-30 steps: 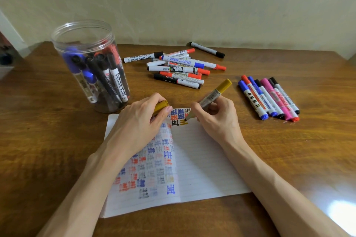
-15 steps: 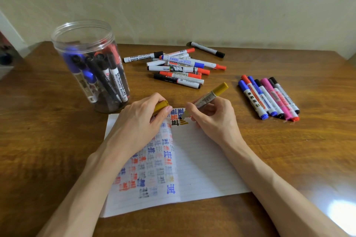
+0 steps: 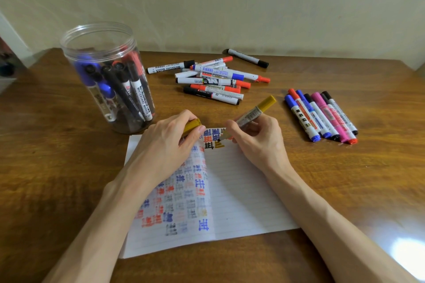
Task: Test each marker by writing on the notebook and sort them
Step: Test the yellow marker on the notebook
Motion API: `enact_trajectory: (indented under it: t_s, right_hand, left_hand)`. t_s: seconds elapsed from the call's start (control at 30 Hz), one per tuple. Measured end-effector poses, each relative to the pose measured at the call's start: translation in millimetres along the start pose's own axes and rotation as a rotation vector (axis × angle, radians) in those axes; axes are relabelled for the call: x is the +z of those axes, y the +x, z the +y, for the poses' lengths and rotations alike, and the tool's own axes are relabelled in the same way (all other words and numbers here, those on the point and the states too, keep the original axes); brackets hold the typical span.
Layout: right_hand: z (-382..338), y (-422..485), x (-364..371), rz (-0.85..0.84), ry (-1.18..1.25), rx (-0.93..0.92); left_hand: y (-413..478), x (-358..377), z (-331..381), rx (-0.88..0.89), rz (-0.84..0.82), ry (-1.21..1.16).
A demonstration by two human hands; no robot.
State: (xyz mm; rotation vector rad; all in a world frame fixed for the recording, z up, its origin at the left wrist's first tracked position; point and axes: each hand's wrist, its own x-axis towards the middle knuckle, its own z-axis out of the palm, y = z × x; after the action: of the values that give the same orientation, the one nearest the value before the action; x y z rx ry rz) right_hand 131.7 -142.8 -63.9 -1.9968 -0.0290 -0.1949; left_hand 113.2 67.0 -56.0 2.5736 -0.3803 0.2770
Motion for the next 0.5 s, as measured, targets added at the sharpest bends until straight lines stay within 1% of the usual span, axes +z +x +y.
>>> enact_trajectory:
  t_s: [0.13, 0.27, 0.4, 0.5]
  right_hand:
    - [-0.7, -0.7, -0.4, -0.004, -0.017, -0.040]
    - [-1.2, -0.6, -0.1, -0.018, -0.041, -0.039]
    - [-0.8, -0.1, -2.1, 0.020, 0.001, -0.005]
    - [-0.7, -0.1, -2.2, 0.040, -0.013, 0.003]
  left_hand:
    - [0.1, 0.0, -0.4, -0.004, -0.001, 0.002]
    - [-0.1, -0.2, 0.4, -0.005, -0.003, 0.004]
    - [-0.1, 0.3, 0.1, -0.004, 0.000, 0.006]
    - [-0.3, 0.5, 0.7, -0.006, -0.002, 0.006]
